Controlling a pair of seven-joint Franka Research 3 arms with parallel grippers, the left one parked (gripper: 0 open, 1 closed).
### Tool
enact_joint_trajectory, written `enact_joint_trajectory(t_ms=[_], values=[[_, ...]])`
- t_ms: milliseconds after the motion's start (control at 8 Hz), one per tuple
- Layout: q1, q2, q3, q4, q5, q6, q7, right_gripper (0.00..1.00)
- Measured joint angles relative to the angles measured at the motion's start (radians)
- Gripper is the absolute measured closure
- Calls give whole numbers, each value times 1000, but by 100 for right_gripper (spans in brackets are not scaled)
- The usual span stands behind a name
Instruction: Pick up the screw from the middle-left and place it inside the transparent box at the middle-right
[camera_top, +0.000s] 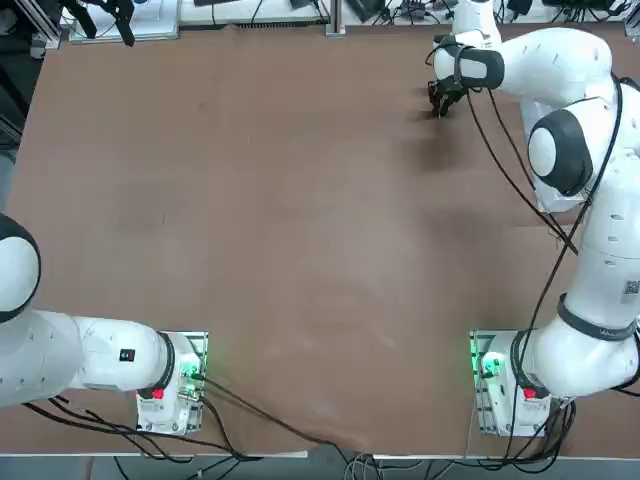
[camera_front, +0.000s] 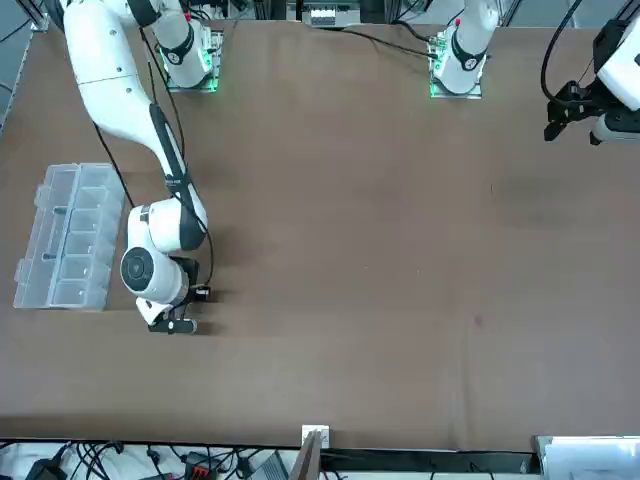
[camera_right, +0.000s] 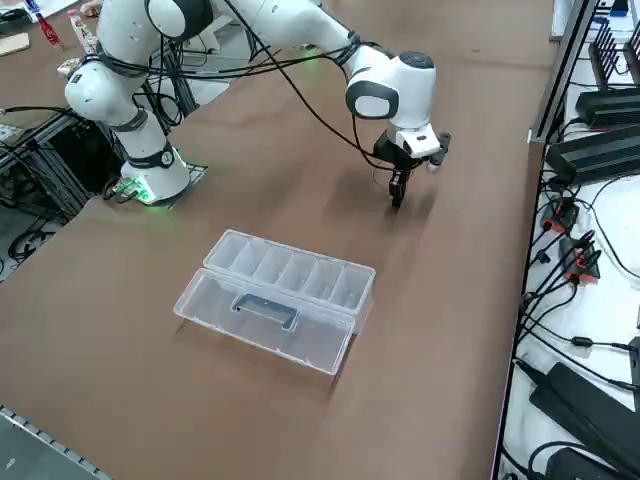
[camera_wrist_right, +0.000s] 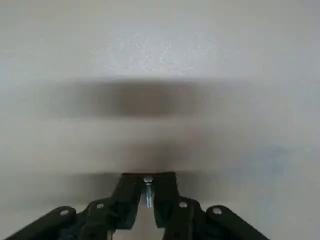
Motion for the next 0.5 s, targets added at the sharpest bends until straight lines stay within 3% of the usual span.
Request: enact_joint_trajectory(t_ms=[500], values=[[0, -1, 1, 0, 1, 0, 1, 94]])
